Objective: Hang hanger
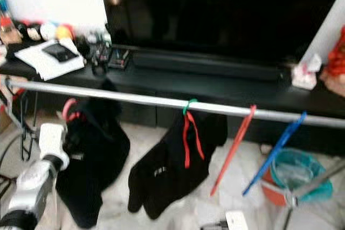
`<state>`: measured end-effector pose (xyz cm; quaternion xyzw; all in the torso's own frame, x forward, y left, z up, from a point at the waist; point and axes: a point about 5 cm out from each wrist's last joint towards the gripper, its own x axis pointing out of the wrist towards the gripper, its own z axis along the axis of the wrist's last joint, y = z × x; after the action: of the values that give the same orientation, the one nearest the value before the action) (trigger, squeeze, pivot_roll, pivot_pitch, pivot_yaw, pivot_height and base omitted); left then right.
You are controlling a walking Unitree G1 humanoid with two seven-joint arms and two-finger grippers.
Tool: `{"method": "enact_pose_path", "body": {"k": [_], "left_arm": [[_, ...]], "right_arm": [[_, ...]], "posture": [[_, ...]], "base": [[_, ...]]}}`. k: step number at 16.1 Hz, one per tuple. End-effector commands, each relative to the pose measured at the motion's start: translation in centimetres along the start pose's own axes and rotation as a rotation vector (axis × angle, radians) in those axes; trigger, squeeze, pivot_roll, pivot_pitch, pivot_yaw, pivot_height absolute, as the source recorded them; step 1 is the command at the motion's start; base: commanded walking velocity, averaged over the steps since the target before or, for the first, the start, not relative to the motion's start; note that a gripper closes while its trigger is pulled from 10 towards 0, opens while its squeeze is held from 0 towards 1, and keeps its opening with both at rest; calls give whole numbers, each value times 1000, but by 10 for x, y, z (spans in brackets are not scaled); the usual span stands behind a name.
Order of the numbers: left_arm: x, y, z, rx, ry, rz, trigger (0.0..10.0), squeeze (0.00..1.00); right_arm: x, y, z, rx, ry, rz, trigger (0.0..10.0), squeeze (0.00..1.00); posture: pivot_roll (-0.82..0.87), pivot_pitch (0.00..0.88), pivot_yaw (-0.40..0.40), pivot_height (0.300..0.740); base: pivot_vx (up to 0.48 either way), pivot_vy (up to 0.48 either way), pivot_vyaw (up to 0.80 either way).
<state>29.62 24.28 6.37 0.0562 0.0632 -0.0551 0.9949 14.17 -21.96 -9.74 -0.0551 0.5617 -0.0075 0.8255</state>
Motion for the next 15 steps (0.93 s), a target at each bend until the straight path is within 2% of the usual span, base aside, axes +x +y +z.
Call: {"method": "enact_pose_path", "body": {"k": [1, 6, 8, 11, 15], "left_arm": [[5, 0, 8, 31, -8, -22, 10000, 0], [23, -5, 11, 35, 38, -6, 10000, 0], [38, -11, 20, 39, 55, -2, 10000, 0], [51, -23, 30, 22, 49, -8, 10000, 0], [61, -34, 38, 22, 46, -12, 10000, 0]], "right_arm": [[0, -1, 3, -4, -7, -2, 10000, 0], [0, 0, 4, -10, -13, 2, 10000, 0], [0, 0, 4, -10, -14, 1, 10000, 0], [0, -2, 4, -11, -16, -2, 10000, 0], [0, -3, 4, -15, -17, -4, 10000, 0]], "posture": [[108, 0, -33, 732], [101, 0, -32, 732], [97, 0, -39, 732], [85, 0, -43, 732], [71, 0, -47, 732]], "base": [[0, 0, 0], [0, 0, 0], [0, 0, 0], [0, 0, 0], [0, 0, 0]]}}
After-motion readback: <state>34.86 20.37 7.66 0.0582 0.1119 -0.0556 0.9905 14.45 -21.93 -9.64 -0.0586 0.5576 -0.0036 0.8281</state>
